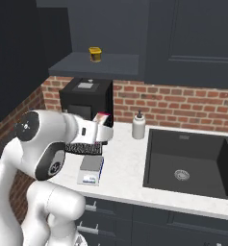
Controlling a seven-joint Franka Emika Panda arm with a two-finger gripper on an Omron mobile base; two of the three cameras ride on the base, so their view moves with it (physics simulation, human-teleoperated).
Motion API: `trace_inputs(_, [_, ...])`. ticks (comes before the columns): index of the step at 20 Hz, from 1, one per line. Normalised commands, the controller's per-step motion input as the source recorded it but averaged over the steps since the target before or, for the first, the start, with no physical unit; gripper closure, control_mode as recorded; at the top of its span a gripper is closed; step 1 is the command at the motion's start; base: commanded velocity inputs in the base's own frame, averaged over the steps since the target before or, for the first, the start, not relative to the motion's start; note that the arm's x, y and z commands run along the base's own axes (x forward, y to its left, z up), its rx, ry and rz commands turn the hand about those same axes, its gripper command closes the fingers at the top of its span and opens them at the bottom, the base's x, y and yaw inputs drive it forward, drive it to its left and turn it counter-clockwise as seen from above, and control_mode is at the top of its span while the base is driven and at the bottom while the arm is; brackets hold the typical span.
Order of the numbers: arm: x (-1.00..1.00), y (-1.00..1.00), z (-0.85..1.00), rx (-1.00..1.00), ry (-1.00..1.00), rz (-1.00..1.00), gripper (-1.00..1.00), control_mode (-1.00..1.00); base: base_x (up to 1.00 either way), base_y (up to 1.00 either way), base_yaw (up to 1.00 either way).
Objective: Pick the bar and place it on the digital scale for weighing, and close the cabinet.
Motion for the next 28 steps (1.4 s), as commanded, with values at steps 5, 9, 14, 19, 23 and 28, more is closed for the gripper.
trace_inputs(5, [-0.07, -0.07, -0.7, 0.19, 0.37, 0.28, 1.0, -1.0, 0.0, 0.0, 0.0])
trace_inputs(9, [0.01, 0.0, -0.24, 0.13, 0.24, 0.32, 1.0, -1.0, 0.0, 0.0, 0.0])
trace_inputs(14, [0.01, 0.07, -0.38, 0.01, 0.09, 0.31, 1.0, -1.0, 0.0, 0.0, 0.0])
trace_inputs(19, [0.02, 0.21, -0.48, 0.0, 0.01, 0.3, 1.0, -1.0, 0.0, 0.0, 0.0])
trace_inputs(23, [0.24, 0.2, -0.36, 0.0, -0.03, 0.22, 1.0, -1.0, 0.0, 0.0, 0.0])
trace_inputs(28, [0.5, 0.38, -0.12, 0.0, 0.12, 0.2, 1.0, -1.0, 0.0, 0.0, 0.0])
